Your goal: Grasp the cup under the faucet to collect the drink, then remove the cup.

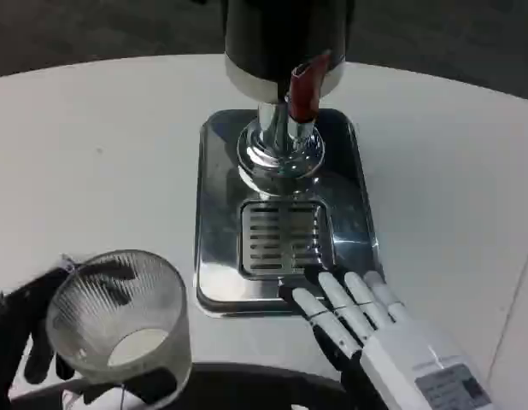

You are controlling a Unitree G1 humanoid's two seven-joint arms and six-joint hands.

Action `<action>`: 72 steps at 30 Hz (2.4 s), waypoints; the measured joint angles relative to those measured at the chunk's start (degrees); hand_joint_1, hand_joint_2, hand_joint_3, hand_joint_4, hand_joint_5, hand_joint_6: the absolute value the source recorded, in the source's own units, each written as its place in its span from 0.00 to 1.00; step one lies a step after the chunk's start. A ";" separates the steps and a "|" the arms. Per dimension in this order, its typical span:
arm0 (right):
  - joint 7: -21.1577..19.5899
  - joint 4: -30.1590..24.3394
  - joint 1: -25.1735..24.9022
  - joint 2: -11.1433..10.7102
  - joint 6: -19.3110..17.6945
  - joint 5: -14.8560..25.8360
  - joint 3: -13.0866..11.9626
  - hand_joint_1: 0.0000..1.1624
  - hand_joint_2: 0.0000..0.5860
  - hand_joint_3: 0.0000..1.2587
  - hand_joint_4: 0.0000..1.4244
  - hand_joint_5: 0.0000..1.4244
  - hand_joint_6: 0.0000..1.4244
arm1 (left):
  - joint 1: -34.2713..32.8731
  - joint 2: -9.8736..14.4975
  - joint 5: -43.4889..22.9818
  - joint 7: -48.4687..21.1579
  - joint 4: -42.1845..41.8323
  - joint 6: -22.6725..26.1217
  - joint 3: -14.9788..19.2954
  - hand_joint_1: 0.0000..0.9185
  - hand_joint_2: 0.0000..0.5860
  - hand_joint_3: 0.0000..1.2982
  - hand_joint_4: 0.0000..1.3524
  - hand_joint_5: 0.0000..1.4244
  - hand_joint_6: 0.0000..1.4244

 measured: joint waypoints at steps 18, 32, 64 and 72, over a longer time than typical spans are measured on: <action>-0.24 -1.59 1.14 1.86 -0.79 -0.09 -0.25 0.26 0.90 0.10 0.01 0.00 0.00 | -3.70 1.09 2.00 -1.04 -0.12 0.02 -2.56 0.61 0.11 0.73 0.81 0.83 0.97; -0.34 -1.83 2.22 4.92 0.33 -1.99 -0.38 0.26 0.90 0.10 0.02 0.00 0.00 | -11.95 -0.28 8.07 1.83 6.66 4.08 -3.25 0.61 0.10 0.73 0.81 0.83 0.97; -0.43 -6.40 8.94 6.99 0.56 -1.31 -3.07 0.27 0.90 0.11 0.02 0.00 0.01 | -60.47 -1.71 26.33 29.83 61.39 9.31 -27.96 0.61 0.09 0.73 0.81 0.84 0.97; -0.03 -6.40 8.91 7.47 0.60 -1.27 -3.20 0.27 0.90 0.11 0.02 0.00 0.01 | -62.72 -2.80 25.97 33.12 65.01 9.13 -31.39 0.59 0.08 0.65 0.67 0.75 0.87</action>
